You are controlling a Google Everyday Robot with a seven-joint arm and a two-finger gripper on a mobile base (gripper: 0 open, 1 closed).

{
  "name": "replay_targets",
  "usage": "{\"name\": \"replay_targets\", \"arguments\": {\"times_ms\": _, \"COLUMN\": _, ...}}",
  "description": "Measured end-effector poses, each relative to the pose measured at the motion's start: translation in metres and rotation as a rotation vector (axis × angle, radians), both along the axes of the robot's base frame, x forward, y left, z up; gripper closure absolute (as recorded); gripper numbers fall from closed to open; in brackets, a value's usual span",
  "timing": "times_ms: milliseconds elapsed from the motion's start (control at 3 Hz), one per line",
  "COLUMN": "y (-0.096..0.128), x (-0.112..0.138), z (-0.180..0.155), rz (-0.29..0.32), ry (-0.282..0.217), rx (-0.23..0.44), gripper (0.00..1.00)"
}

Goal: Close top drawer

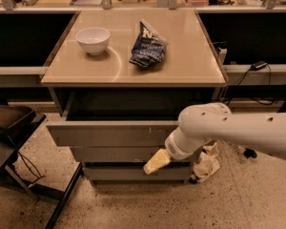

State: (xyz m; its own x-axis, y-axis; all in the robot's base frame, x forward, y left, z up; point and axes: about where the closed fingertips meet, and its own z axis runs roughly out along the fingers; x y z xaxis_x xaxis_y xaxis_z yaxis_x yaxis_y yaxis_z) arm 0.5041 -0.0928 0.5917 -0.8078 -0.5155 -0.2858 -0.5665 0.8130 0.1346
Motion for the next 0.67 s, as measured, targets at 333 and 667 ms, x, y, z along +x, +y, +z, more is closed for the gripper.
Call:
{"name": "replay_targets", "arguments": {"times_ms": 333, "y": 0.0058, "x": 0.0383, "z": 0.0376, "rz": 0.008, "ry": -0.054, "rx": -0.013, "gripper": 0.0}}
{"name": "replay_targets", "arguments": {"times_ms": 667, "y": 0.0071, "x": 0.0393, "z": 0.0359, "rz": 0.011, "ry": -0.052, "rx": -0.013, "gripper": 0.0}}
